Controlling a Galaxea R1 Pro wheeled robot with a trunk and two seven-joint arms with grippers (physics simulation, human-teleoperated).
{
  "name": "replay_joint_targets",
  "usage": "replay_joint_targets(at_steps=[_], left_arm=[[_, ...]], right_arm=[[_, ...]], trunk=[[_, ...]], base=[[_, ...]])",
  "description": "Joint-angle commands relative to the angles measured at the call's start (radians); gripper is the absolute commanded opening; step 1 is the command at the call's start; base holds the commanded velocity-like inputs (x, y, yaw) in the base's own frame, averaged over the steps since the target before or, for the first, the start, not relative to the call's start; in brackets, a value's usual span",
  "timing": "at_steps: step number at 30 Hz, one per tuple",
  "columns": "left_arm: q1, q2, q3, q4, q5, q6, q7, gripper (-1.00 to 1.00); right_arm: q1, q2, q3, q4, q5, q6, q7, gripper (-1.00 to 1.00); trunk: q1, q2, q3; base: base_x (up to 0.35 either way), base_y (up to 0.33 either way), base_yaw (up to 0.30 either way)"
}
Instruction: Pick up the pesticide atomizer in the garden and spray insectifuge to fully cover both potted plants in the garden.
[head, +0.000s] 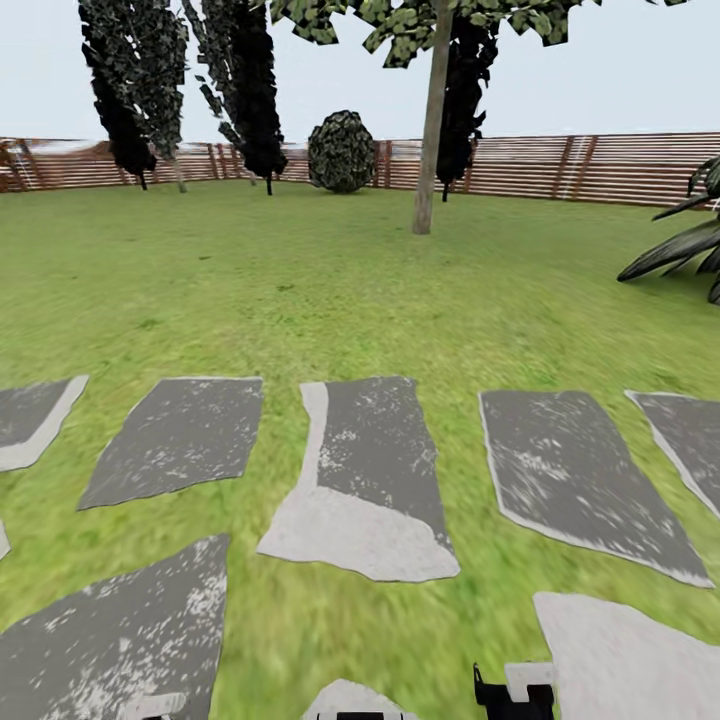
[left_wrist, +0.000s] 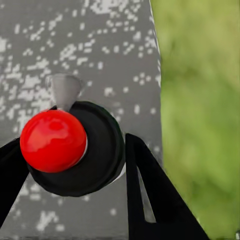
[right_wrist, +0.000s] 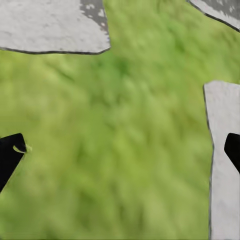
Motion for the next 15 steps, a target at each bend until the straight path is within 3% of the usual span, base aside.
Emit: replay_joint_targets(at_steps=[1, 15], left_arm=[[-0.001, 0.000, 0.009, 0.001, -0.009, -0.004, -0.005, -1.00], [-0.001, 0.001, 0.016, 0.001, 0.000, -0.001, -0.003, -1.00]], right_arm=[[0.000, 0.000, -0.006, 0.001, 0.011, -0.002, -0.005, 1.00], [0.001, 0.000, -0.006, 0.001, 0.011, -0.002, -0.005, 1.00]], trunk=[[0.000, 0.000, 0.000], [0.000, 0.000, 0.006]], base=[[0.000, 0.000, 0.282], [0.000, 0.000, 0.282]])
